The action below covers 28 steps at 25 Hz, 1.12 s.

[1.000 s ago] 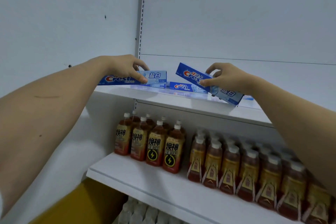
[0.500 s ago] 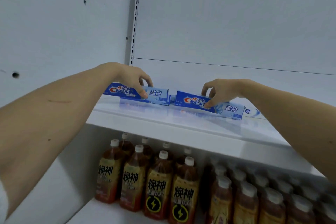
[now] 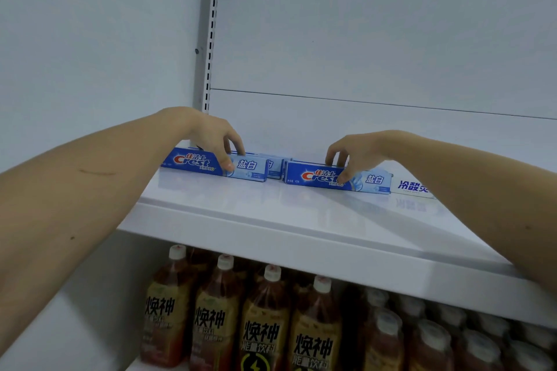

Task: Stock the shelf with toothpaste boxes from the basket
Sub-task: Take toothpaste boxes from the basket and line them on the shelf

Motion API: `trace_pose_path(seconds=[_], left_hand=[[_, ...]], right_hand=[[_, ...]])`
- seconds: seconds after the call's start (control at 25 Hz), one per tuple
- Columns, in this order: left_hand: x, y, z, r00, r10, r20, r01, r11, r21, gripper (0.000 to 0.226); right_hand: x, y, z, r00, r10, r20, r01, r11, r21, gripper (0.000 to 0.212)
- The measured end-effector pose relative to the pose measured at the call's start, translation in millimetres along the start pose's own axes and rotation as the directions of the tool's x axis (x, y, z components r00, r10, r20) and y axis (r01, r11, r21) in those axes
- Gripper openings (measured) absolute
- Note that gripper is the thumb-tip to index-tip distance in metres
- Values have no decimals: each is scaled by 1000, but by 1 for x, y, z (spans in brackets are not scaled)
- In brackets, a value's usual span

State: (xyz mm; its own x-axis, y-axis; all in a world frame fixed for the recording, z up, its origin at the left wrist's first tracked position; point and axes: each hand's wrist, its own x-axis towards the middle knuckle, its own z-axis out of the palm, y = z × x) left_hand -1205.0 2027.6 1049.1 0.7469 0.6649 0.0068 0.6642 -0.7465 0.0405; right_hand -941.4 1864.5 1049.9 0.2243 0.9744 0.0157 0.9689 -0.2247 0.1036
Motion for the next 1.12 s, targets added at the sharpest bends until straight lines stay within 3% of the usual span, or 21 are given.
trace_pose_path(seconds=[0.4, 0.52, 0.64, 0.72, 0.88, 1.12], left_hand=[[-55, 57, -9, 997, -50, -56, 50, 999, -18, 54], [-89, 85, -8, 989, -84, -124, 77, 995, -60, 58], [-127, 118, 1, 972, -155, -176, 111, 965, -237, 73], [-154, 141, 10, 953, -217, -211, 116, 905, -409, 82], [-210, 192, 29, 916, -304, -260, 43, 721, -691, 85], [-268, 245, 56, 914, -322, -246, -50, 511, -858, 84]], right_hand=[[-64, -2, -10, 985, -2, -173, 20, 995, 103, 36], [-98, -8, -8, 967, 8, -256, 68, 956, 286, 42], [-143, -13, -2, 951, 45, -306, 171, 746, 643, 54], [-174, -14, 6, 948, 70, -309, 208, 597, 774, 63], [-236, -15, 19, 945, 106, -309, 261, 320, 911, 65], [-310, -12, 44, 955, 134, -263, 271, -46, 961, 60]])
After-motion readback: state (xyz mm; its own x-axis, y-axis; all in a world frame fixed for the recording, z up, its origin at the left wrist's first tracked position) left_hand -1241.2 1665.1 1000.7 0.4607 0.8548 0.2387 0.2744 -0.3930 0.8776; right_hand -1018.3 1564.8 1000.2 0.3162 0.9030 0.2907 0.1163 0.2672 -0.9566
